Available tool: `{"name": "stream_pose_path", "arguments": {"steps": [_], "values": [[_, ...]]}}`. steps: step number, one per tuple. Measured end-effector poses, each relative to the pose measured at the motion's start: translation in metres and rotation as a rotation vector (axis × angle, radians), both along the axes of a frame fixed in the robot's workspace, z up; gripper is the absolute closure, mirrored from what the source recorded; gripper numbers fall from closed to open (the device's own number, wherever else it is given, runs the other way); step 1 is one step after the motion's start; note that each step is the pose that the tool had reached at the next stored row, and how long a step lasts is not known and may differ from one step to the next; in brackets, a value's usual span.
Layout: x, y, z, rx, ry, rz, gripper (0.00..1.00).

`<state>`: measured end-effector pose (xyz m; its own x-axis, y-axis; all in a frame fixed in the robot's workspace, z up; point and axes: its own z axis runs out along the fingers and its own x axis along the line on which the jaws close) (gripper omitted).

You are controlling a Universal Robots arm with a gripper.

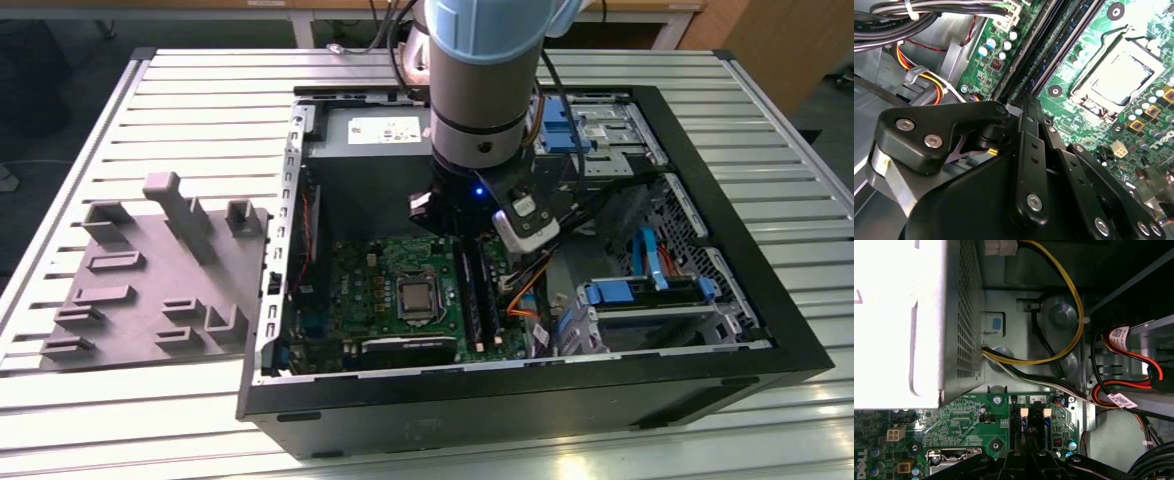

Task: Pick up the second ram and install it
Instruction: 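Press down the second ram until it locks into place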

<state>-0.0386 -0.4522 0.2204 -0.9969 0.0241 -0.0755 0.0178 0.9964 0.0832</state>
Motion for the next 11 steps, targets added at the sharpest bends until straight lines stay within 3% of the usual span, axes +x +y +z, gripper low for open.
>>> {"name": "stream_pose_path", "arguments": {"steps": [6, 11], "values": [[0.0, -0.0001, 0.0072, -0.0003, 0.0001, 0.0, 0.89], [0.0, -0.0001, 0.0091, -0.0003, 0.0001, 0.0, 0.89]]}}
